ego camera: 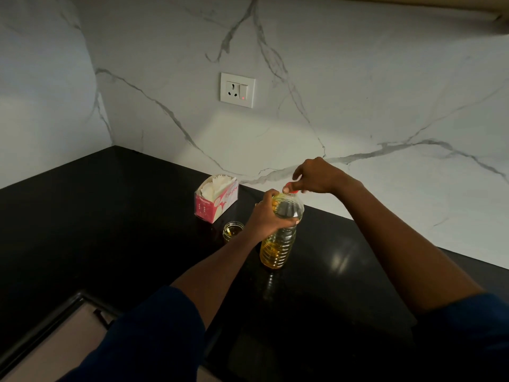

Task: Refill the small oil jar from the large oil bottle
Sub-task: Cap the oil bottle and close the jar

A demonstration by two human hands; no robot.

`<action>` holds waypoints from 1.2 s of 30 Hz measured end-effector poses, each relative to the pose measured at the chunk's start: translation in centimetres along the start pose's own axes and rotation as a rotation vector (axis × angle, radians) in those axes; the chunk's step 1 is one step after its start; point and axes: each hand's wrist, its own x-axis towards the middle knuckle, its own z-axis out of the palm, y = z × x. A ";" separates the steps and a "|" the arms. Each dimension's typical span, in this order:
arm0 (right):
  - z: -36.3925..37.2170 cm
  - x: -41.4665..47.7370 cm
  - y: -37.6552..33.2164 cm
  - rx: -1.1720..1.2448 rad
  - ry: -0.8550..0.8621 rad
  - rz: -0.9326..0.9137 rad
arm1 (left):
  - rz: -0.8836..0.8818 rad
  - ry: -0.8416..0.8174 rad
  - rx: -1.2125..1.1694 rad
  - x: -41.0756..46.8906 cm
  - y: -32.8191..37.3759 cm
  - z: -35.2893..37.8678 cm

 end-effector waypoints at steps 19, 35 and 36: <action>-0.3 -0.1 -0.7 0.063 0.108 0.029 | -0.118 -0.044 -0.120 0.6 0.8 0.4; -0.7 0.6 3.1 0.032 0.119 0.230 | -0.101 -0.058 -0.124 3.5 2.3 3.3; -0.7 0.7 3.5 0.031 0.127 0.239 | -0.099 -0.062 -0.126 3.8 2.4 3.6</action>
